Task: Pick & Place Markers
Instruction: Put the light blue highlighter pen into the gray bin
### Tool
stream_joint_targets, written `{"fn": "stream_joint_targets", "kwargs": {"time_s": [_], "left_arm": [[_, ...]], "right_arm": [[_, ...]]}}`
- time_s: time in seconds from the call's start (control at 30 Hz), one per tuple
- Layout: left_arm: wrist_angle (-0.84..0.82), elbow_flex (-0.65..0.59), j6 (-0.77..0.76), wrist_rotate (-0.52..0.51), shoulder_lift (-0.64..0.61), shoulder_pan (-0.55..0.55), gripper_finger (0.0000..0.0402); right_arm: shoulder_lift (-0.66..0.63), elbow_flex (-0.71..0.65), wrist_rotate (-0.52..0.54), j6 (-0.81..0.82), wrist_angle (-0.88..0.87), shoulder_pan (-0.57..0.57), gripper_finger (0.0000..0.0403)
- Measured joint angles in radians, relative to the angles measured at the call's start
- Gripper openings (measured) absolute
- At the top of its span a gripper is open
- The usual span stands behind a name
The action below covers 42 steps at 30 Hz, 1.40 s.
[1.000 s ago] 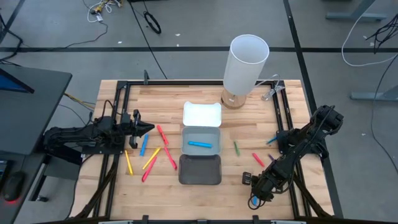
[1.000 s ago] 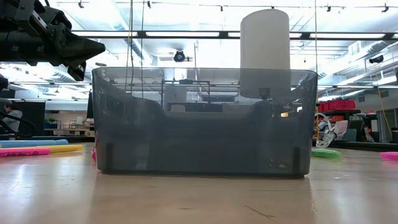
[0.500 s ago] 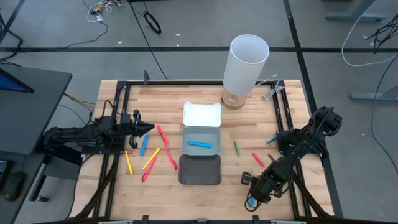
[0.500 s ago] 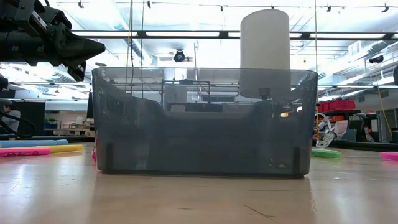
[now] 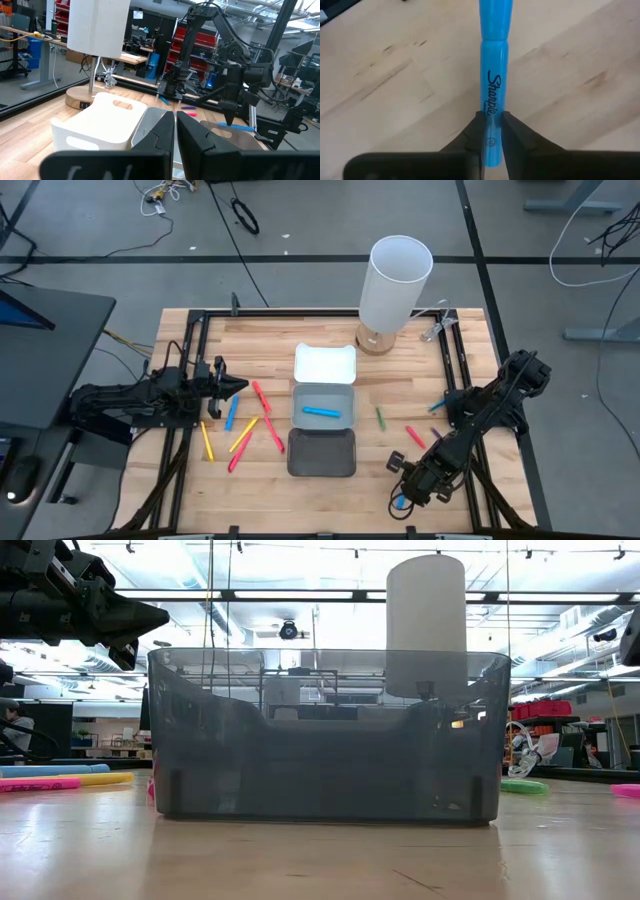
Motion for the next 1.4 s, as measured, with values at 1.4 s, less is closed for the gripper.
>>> {"fn": "stream_joint_targets", "kwargs": {"time_s": [1.4], "left_arm": [[0.000, 0.000, 0.000, 0.000, 0.000, 0.000, 0.0023]], "right_arm": [[0.093, -0.015, -0.059, 0.028, 0.083, -0.002, 0.0127]]}}
